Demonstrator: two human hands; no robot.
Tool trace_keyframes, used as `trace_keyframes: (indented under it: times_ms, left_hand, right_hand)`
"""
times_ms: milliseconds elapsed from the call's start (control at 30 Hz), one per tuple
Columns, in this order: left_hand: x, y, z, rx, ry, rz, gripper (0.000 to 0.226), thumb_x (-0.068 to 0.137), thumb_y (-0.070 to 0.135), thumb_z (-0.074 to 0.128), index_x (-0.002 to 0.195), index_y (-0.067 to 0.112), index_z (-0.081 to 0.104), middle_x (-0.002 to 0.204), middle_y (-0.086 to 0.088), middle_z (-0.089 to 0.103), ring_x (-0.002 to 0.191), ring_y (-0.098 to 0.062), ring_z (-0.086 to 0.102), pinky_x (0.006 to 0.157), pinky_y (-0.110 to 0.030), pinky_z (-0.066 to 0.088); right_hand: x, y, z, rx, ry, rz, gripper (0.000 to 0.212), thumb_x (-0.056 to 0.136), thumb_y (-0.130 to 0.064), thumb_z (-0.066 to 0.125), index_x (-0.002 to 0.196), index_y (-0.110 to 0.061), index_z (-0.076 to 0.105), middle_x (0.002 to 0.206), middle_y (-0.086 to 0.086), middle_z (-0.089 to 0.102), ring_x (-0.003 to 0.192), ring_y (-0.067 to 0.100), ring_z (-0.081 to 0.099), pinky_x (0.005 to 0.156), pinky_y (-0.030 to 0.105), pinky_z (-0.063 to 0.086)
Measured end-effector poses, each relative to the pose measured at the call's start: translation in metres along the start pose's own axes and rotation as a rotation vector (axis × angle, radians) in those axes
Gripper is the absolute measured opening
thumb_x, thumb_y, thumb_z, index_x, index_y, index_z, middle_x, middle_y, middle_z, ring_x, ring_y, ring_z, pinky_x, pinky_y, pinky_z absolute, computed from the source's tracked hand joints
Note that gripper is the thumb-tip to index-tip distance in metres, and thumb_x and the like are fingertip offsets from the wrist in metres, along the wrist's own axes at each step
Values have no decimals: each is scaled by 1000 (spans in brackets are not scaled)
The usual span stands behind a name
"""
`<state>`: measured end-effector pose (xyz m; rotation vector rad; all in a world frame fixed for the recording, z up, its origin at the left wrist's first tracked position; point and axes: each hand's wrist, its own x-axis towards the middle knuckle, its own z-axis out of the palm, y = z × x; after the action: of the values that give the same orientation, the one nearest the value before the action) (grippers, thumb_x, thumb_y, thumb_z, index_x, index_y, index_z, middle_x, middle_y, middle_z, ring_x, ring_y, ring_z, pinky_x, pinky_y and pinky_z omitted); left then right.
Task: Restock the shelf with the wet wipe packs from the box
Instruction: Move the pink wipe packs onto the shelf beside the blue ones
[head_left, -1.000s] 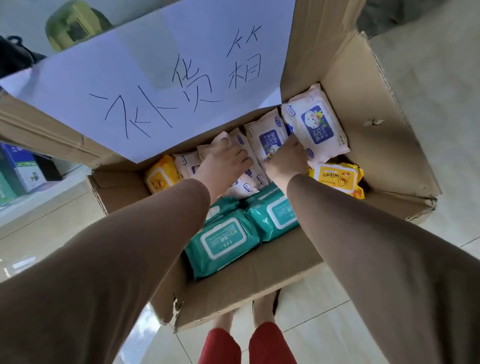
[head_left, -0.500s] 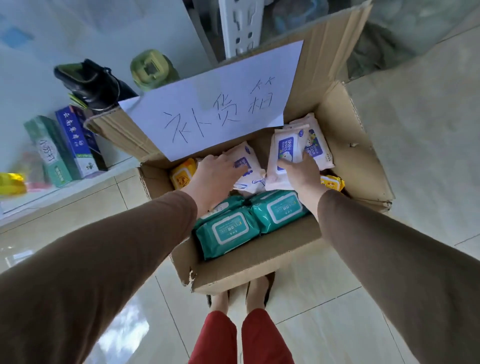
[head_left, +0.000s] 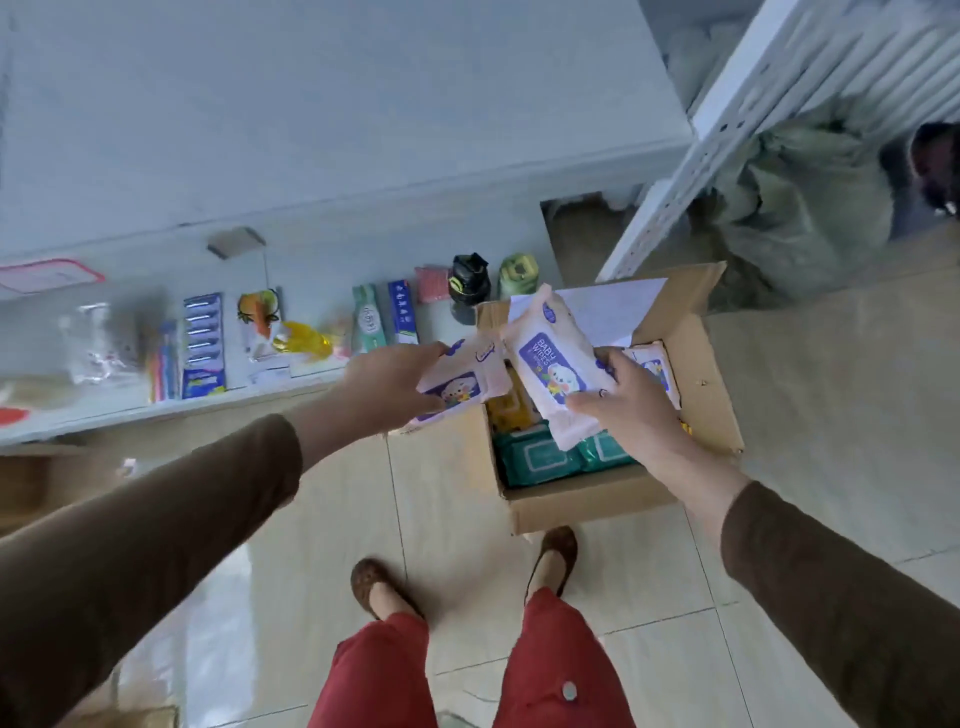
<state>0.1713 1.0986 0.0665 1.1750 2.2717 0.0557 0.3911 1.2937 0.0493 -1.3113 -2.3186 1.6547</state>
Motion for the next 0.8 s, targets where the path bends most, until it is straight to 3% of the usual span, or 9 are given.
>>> trace_keyframes:
  times_ms: [33, 133, 233, 333, 400, 533, 633, 800]
  left_hand:
    - [-23, -17, -21, -38, 30, -11, 59, 79, 46, 71, 133, 35, 49, 116, 3, 66, 101, -24, 62, 77, -36, 51]
    - [-86, -69, -79, -151, 113, -35, 56, 78, 42, 73, 130, 37, 54, 104, 9, 65, 93, -21, 60, 71, -33, 48]
    - [-132, -121, -132, -267, 163, -73, 51, 76, 38, 75, 124, 41, 57, 97, 12, 65, 89, -18, 61, 74, -34, 51]
    - [-156, -171, -177, -346, 223, -86, 46, 74, 32, 78, 117, 38, 63, 94, 10, 70, 88, -19, 65, 79, -38, 54]
    - [-163, -201, -202, -371, 261, -95, 44, 73, 29, 80, 114, 36, 65, 92, 11, 70, 87, -17, 66, 77, -36, 54]
    - [-154, -260, -248, -382, 312, -118, 38, 72, 26, 81, 107, 31, 68, 91, 10, 71, 86, -16, 66, 78, -36, 54]
    - [-126, -302, -283, -304, 358, -127, 35, 76, 25, 79, 109, 27, 67, 94, 5, 70, 87, -20, 63, 74, -35, 49]
    - [-52, -374, -339, -175, 406, -176, 33, 78, 27, 77, 108, 27, 64, 93, 4, 64, 88, -25, 58, 68, -32, 40]
  right_hand:
    - [-13, -28, 8, 62, -2, -17, 26, 78, -17, 79, 98, -23, 64, 92, -8, 71, 77, 3, 65, 60, 15, 46]
    - [-44, -105, 35, 261, -23, -41, 27, 77, -19, 82, 100, -26, 71, 97, -4, 77, 87, 16, 74, 70, 29, 57]
    - [-60, -181, 67, 460, -95, -68, 29, 78, -16, 82, 103, -27, 75, 102, 1, 78, 88, 18, 76, 65, 25, 59]
    - [-57, -248, 102, 491, -159, -130, 24, 79, -18, 80, 101, -29, 78, 100, 4, 78, 86, 21, 75, 65, 28, 57]
    - [-45, -285, 125, 514, -151, -149, 27, 79, -18, 80, 105, -20, 77, 103, 11, 77, 89, 28, 74, 73, 35, 54]
    - [-8, -344, 165, 539, -143, -193, 35, 78, -16, 80, 113, -15, 74, 105, 11, 77, 89, 28, 75, 70, 34, 58]
    - [35, -376, 185, 479, -118, -266, 27, 81, -15, 78, 107, -20, 76, 103, 8, 78, 82, 21, 73, 71, 33, 57]
    - [130, -420, 205, 422, -76, -307, 21, 83, -6, 74, 101, -16, 76, 94, -1, 78, 79, 12, 73, 61, 19, 53]
